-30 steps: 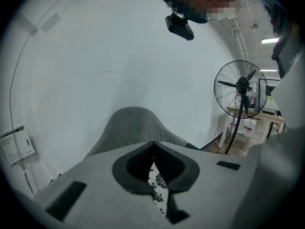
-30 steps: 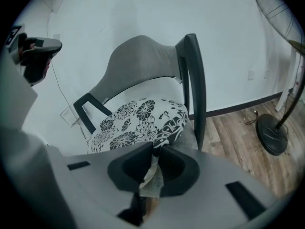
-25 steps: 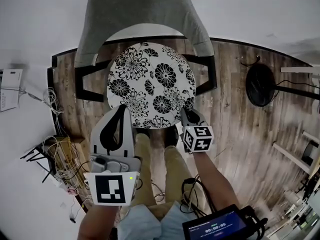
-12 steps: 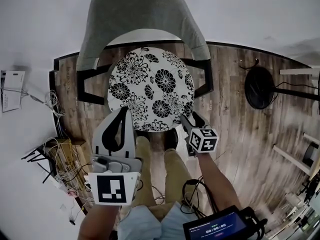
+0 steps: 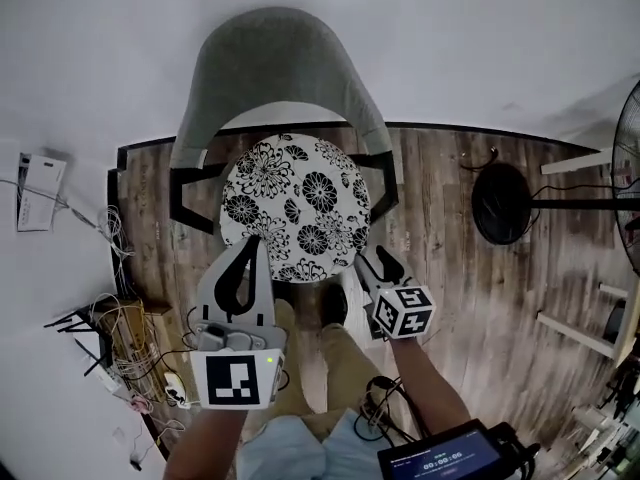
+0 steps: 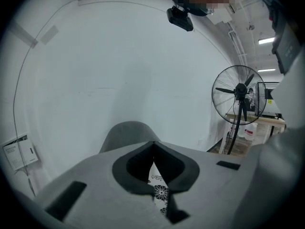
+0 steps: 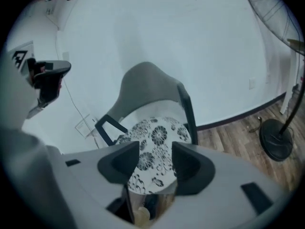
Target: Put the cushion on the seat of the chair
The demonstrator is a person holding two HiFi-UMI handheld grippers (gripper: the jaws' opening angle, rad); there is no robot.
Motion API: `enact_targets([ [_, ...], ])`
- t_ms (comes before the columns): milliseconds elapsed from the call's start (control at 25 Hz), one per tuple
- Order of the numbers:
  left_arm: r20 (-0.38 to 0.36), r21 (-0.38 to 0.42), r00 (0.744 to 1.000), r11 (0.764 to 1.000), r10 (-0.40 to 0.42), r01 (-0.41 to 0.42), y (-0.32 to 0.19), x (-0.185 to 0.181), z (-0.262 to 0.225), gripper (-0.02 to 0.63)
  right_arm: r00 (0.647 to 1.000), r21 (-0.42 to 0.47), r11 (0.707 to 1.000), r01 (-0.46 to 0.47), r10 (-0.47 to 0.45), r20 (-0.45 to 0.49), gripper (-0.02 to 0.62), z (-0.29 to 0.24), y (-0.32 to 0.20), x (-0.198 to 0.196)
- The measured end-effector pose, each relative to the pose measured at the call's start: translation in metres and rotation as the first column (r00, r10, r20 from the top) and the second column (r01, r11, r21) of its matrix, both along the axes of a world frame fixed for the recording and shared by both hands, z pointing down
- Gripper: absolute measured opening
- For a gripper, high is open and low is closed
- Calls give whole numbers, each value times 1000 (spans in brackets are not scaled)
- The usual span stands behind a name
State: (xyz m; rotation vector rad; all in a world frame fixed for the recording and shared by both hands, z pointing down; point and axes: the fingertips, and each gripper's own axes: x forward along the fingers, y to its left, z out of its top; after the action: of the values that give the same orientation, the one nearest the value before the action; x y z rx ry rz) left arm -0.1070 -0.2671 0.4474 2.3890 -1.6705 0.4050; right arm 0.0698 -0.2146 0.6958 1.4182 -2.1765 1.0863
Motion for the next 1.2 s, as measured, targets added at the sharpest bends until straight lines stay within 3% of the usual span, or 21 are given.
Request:
enact_targets([
  [120,-10,31,1000,999,-22,22,9,3,-33,9,998,149,988,48,-53,32,191,-89,-16,-20],
  [240,-18,83,999,995,-52,53,17,4,-73,9,992,311,946,93,-114,51,112,-187,-28,-41],
  [360,-35,155,997,985,-74,79,23,11,-114,9,990,462,879,121,-144,14,14,-275,-35,-52],
  [520,-50,244,995,965,-91,101,34,20,-159,9,987,619,770,154,-149,-59,6,-362,-28,-61],
  [720,-52,312,993,942,-109,120,56,19,-201,9,977,702,680,211,-129,-168,5,-414,-6,-73],
  [880,-38,342,994,933,-105,111,73,20,-217,9,978,717,666,207,-134,-159,5,-436,6,-79],
  [1000,-34,349,995,931,-99,104,81,21,-222,9,976,742,634,217,-130,-174,5,-444,10,-79],
  [1200,-42,364,995,926,-88,97,86,19,-229,9,974,744,630,225,-141,-175,3,-451,18,-91],
])
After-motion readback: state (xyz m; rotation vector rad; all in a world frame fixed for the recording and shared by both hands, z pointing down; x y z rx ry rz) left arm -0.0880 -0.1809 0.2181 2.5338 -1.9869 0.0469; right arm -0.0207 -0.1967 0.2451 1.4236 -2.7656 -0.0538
